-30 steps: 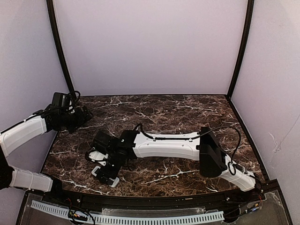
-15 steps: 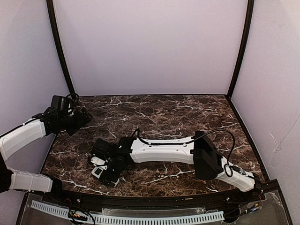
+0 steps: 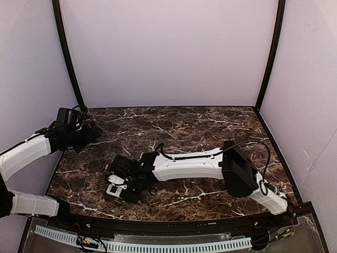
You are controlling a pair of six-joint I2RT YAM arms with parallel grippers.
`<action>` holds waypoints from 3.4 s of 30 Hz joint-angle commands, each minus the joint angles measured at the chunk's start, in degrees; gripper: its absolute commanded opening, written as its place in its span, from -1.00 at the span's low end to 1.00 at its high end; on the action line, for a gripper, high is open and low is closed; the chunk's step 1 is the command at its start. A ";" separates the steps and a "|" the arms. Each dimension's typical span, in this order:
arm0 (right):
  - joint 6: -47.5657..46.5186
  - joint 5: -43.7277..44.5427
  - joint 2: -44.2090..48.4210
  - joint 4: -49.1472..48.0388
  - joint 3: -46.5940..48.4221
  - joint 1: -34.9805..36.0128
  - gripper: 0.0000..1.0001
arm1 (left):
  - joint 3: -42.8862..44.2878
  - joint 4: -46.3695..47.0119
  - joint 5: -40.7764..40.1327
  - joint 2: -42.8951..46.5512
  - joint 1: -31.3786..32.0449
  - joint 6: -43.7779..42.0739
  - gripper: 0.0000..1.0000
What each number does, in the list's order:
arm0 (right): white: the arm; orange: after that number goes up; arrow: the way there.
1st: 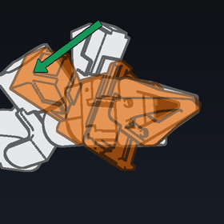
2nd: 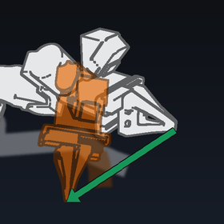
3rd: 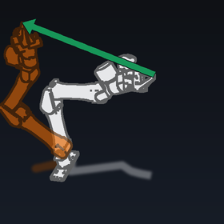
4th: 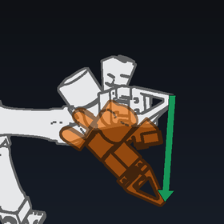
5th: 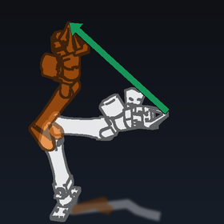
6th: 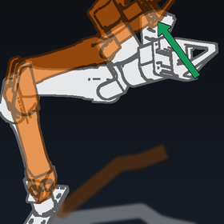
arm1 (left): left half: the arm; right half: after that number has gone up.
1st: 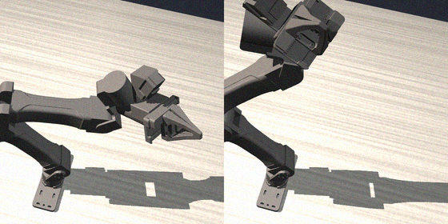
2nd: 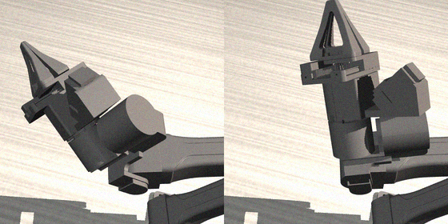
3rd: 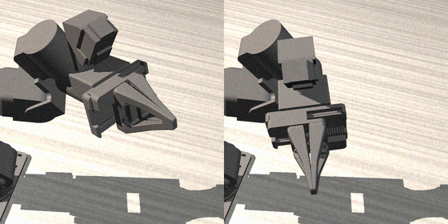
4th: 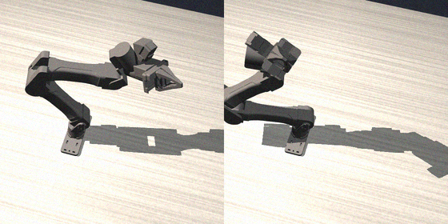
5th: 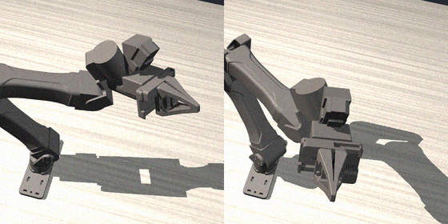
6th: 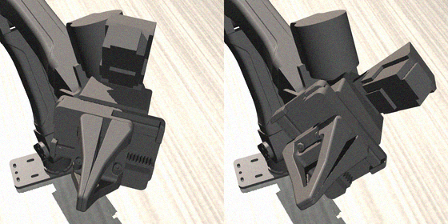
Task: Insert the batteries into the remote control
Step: Move the remote control to the center of the board, then pick up the remote control from the center of the board, then pass from the right arm to the left
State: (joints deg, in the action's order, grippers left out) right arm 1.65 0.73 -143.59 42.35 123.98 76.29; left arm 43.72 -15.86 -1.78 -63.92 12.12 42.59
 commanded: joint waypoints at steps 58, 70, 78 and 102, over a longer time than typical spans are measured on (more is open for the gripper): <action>1.90 -6.32 22.30 -1.52 -37.73 -23.73 0.06 | 7.10 6.27 1.61 -7.10 7.01 -13.46 1.00; 0.74 -18.14 35.26 -11.13 -37.66 -28.30 -0.24 | 3.90 18.32 13.47 -4.93 10.53 -18.02 1.00; 5.27 -29.55 49.38 -26.52 -44.10 -34.41 -0.30 | 0.61 33.13 23.89 -5.58 14.81 -18.84 1.00; 28.05 -57.86 60.41 -71.87 -57.74 -37.20 -0.37 | 8.59 58.42 29.70 -18.54 39.92 -26.29 1.00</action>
State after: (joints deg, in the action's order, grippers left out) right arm 25.19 -54.41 -83.77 -20.08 67.33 39.31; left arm 49.95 37.80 28.86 -81.82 50.87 16.08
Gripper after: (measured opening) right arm 0.493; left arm 0.997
